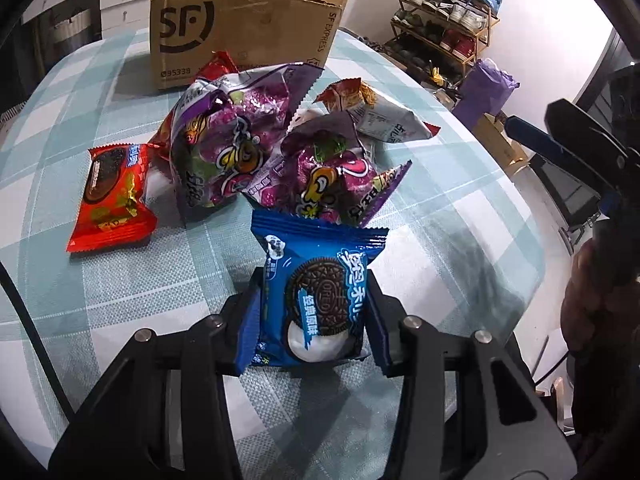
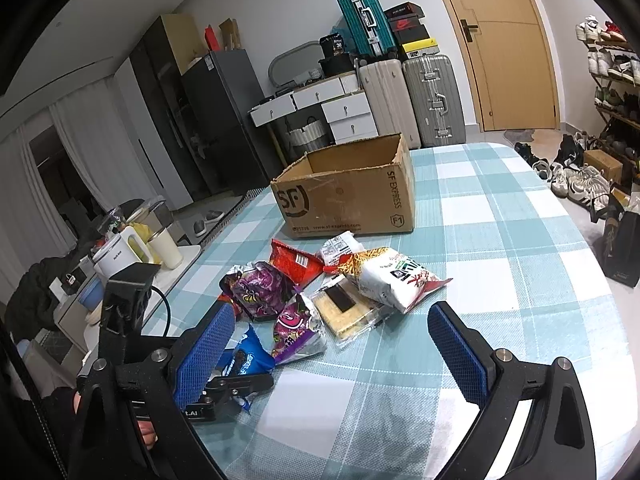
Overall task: Organize snacks
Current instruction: 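Grasp the blue Oreo packet with the left tool and lift it, then grasp the purple candy bag with the right tool while the left tool holds the blue packet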
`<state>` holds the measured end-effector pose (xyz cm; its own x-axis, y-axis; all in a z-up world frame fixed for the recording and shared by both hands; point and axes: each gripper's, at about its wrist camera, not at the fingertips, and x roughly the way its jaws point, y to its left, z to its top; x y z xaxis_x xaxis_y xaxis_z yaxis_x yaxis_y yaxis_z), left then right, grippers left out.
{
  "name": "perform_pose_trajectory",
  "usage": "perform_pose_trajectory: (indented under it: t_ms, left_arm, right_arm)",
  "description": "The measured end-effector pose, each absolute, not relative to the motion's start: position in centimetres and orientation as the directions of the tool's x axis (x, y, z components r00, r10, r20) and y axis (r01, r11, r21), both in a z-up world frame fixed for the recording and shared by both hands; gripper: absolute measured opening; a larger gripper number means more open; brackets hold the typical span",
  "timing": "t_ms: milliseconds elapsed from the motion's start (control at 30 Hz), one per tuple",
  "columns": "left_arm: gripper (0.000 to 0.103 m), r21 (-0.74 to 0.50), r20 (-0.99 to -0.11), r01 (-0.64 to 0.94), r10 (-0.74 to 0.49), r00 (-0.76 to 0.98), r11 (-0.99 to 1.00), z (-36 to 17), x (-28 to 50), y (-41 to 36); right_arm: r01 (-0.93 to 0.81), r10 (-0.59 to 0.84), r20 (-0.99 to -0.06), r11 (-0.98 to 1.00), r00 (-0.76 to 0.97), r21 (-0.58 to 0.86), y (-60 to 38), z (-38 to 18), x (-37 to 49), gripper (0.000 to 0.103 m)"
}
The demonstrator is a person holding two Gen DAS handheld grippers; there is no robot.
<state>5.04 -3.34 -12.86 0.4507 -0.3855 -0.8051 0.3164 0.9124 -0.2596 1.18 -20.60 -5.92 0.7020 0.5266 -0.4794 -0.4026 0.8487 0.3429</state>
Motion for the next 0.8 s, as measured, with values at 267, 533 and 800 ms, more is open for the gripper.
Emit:
perform_pose_trajectory:
  t_ms: [267, 533, 800]
  left_arm:
    - [0.042, -0.279, -0.793, 0.281, -0.385, 0.472, 0.918, -13.0, 4.1, -2.3]
    - [0.042, -0.3, -0.775, 0.254, -0.39, 0.498, 0.92, -12.0, 2.9, 0.3]
    - [0.042, -0.318, -0.753, 0.238, -0.397, 0.524, 0.918, -10.7, 1.3, 2.4]
  right_arm:
    - [-0.405, 0.527, -0.499, 0.849, 0.688, 0.338, -19.8, -6.3, 1.6, 0.099]
    - [-0.417, 0.537, -0.524, 0.843, 0.661, 0.34, -18.7, -7.3, 2.2, 0.099]
    - [-0.44, 0.552, -0.562, 0.833, 0.617, 0.335, -16.9, -8.7, 3.5, 0.099]
